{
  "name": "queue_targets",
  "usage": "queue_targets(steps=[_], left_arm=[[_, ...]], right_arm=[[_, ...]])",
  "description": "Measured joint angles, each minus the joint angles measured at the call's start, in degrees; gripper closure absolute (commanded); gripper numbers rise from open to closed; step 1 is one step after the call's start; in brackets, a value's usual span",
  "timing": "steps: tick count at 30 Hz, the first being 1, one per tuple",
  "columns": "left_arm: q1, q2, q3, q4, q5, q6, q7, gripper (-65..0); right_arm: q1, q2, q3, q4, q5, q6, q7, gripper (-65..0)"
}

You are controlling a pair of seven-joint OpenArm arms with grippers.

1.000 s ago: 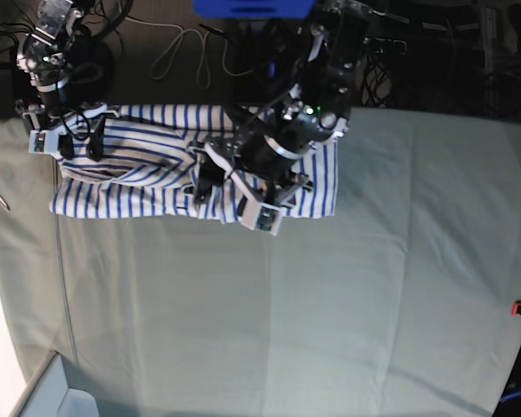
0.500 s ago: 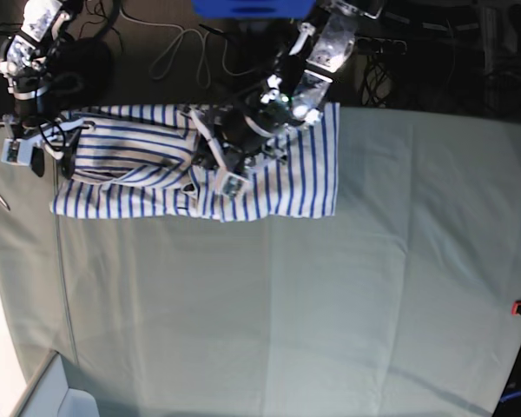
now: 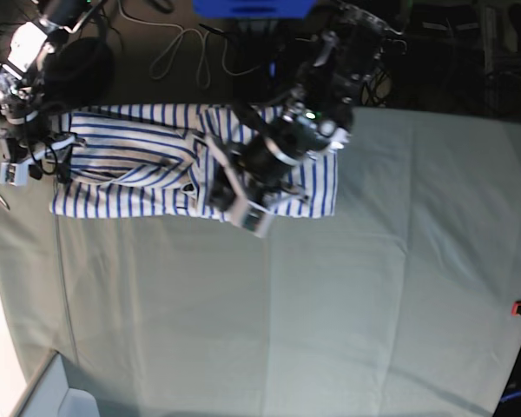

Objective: Layout the t-shirt on the table in an organized manner, then fold the t-shirt properly
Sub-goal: 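Grasp the strip end with the left gripper and fold it toward the right gripper, then grasp the other strip end with the right gripper and fold it over the stack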

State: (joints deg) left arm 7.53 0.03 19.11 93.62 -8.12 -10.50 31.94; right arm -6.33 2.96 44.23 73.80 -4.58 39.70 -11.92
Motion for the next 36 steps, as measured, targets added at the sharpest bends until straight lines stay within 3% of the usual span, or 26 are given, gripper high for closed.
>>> queue_targets(steps=[3, 8, 16, 20, 29, 31, 34, 36], left_arm=[[2.75, -1.99, -6.19, 4.98, -0.04, -0.42, 0.48, -10.0], [4.74, -2.45, -18.93, 8.46, -0.28, -0.76, 0.2, -10.0], [5.57, -3.06, -38.53, 8.74, -16.52, -0.28, 0.46, -10.0], [5.81, -4.98, -41.92, 7.82, -19.89, -0.26, 0.48, -10.0], [5.9, -5.57, -45.0, 4.63, -20.04, -0.26, 0.37, -10.0], [5.92, -5.55, -45.0, 4.61, -20.04, -0.28, 0.46, -10.0], [5.9, -5.55, -44.94, 4.61, -20.06, -0.28, 0.42, -10.0], [5.92, -5.53, -44.94, 4.61, -20.04, -0.31, 0.44, -10.0]], right_arm=[[0.37, 0.96, -0.26, -2.19, -0.28, 0.0, -2.43, -35.5], [0.55, 1.03, -0.52, -5.88, 0.33, -0.07, -0.48, -35.5], [1.01, 1.88, -5.66, -11.06, 2.99, -0.31, 3.89, -34.9], [-0.28, 1.77, -7.91, -10.75, 3.37, -0.48, 4.74, -31.7], [-1.36, 1.16, -9.18, -10.64, 4.04, -0.5, 6.03, -29.1], [-1.51, 1.16, -9.16, -10.64, 4.26, -0.52, 6.01, -21.3], [-1.64, 1.11, -9.31, -10.64, 4.83, -0.5, 5.53, 0.0], [-1.66, 1.01, -9.38, -10.62, 5.07, -0.5, 5.6, -0.2]])
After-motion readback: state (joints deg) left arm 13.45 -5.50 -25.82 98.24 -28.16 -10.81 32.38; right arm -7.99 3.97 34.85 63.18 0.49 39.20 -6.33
